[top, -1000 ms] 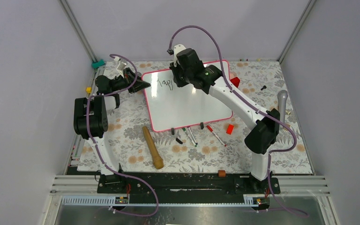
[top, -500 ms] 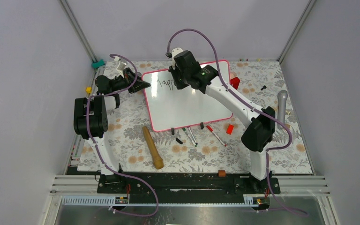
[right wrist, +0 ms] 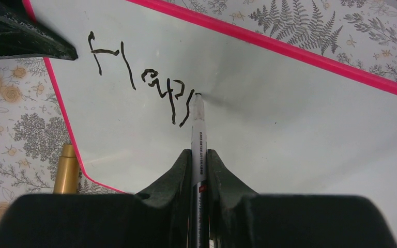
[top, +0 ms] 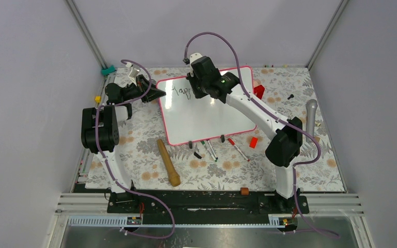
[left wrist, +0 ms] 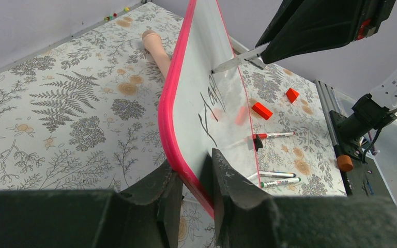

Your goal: Write a sentence on the whiteboard

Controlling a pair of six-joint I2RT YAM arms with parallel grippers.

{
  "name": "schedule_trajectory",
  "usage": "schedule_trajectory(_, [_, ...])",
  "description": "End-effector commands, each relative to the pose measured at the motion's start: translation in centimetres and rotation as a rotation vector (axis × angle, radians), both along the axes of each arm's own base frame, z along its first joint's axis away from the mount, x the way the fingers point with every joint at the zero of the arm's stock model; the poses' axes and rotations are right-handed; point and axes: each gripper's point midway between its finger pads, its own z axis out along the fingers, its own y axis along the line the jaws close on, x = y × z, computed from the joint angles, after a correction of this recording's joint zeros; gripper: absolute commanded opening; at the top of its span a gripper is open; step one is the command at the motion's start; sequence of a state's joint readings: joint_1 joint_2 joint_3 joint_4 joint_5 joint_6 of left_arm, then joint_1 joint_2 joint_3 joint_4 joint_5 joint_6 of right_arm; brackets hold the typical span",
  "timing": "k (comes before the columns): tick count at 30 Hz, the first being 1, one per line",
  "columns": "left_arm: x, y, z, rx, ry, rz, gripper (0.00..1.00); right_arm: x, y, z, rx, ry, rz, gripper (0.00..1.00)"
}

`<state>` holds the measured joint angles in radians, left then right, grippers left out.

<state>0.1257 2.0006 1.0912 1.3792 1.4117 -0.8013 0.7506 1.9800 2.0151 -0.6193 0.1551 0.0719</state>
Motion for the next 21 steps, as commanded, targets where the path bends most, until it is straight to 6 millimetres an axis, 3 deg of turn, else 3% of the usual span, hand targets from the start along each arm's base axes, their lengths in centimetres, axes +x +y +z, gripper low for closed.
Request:
schedule_trajectory(1, [-3.5, -0.4, -3.1, 0.139, -0.163, -0.225, 0.00, 1.0, -1.2, 1.5, -0.022, -0.059, -0.054, 0.00])
schedule_trajectory(14, [-3.6, -0.4, -3.0, 0.139, -0.165, -0.225, 0.00, 0.2, -2.3, 0.7, -0.060, -0.040, -0.048, 0.00])
schedule_trajectory(21, [-3.6, -0.4, -3.1, 0.139, -0.164, -0.226, 0.00, -0.5, -1.8, 0.1, -0.044, -0.010, -0.018, 0.00])
